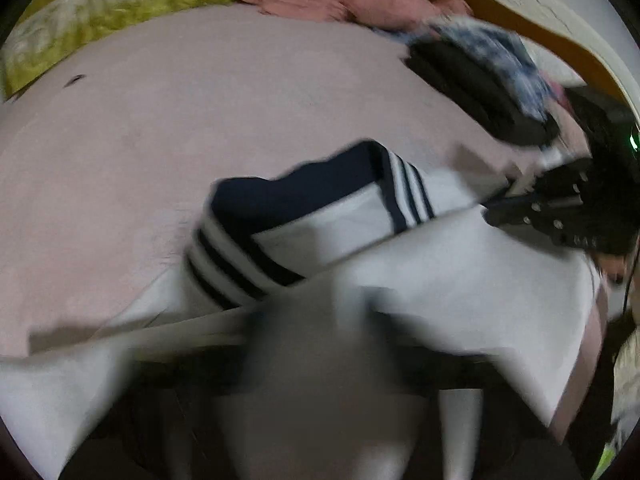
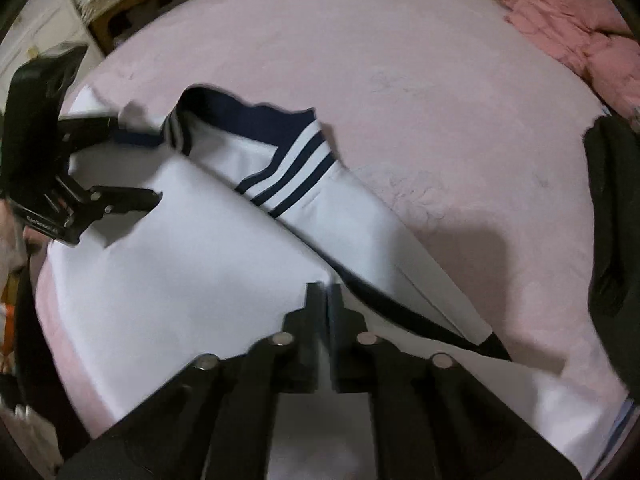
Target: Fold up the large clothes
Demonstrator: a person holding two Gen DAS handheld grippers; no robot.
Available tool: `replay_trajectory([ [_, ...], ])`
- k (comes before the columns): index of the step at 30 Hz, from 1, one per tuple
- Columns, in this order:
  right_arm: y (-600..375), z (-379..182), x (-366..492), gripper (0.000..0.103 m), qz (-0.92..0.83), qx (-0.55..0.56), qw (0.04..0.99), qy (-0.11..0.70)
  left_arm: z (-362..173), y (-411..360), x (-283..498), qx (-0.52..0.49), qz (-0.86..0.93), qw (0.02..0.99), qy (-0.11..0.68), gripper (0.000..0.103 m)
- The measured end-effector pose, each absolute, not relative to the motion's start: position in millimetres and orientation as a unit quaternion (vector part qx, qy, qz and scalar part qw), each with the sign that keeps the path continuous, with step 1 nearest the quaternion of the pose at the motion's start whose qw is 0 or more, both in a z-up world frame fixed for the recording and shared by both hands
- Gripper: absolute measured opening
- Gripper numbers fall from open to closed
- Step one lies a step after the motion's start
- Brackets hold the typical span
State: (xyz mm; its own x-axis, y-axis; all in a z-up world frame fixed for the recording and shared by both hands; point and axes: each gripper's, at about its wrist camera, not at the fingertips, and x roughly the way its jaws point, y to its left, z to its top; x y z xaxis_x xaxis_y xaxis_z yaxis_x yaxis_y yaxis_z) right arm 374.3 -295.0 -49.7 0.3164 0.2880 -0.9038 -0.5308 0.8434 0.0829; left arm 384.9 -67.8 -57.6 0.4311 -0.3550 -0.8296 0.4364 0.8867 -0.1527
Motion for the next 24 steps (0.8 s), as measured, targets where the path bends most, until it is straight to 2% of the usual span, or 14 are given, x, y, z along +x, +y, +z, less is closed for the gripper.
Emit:
replay_trajectory([
  [1,-296,-46,369,0.002,0.246,-0.113,0.820,0.504,-55,-65,381,0.043,-0.222,0.857,0.464,0.000],
  [6,-302,-6,338,0.001,0.192,-0.096,0.900,0.380,-8,-45,361,0.025,-0.152,0.933,0.325,0.000],
  [10,-292,16,348,0.000,0.134,-0.087,0.929,0.333,23,-21,381,-0.013,-0.117,0.945,0.305,0.000],
  [14,-279,-12,383,0.000,0.087,-0.087,0.921,0.370,36,-17,372,-0.021,-0.131,0.943,0.307,0.000],
  [17,-263,-49,399,0.000,0.062,-0.118,0.902,0.411,25,-18,339,-0.033,-0.165,0.931,0.324,0.000],
  [21,-268,-38,381,0.000,0.035,-0.118,0.906,0.406,5,-24,292,-0.043,-0.174,0.926,0.331,0.000],
  [23,-275,-19,359,0.010,0.028,-0.105,0.917,0.382,-3,-24,276,-0.064,-0.184,0.922,0.334,0.000],
  [24,-279,-11,349,0.020,0.039,-0.089,0.923,0.373,-8,-23,264,-0.081,-0.195,0.919,0.333,0.000],
])
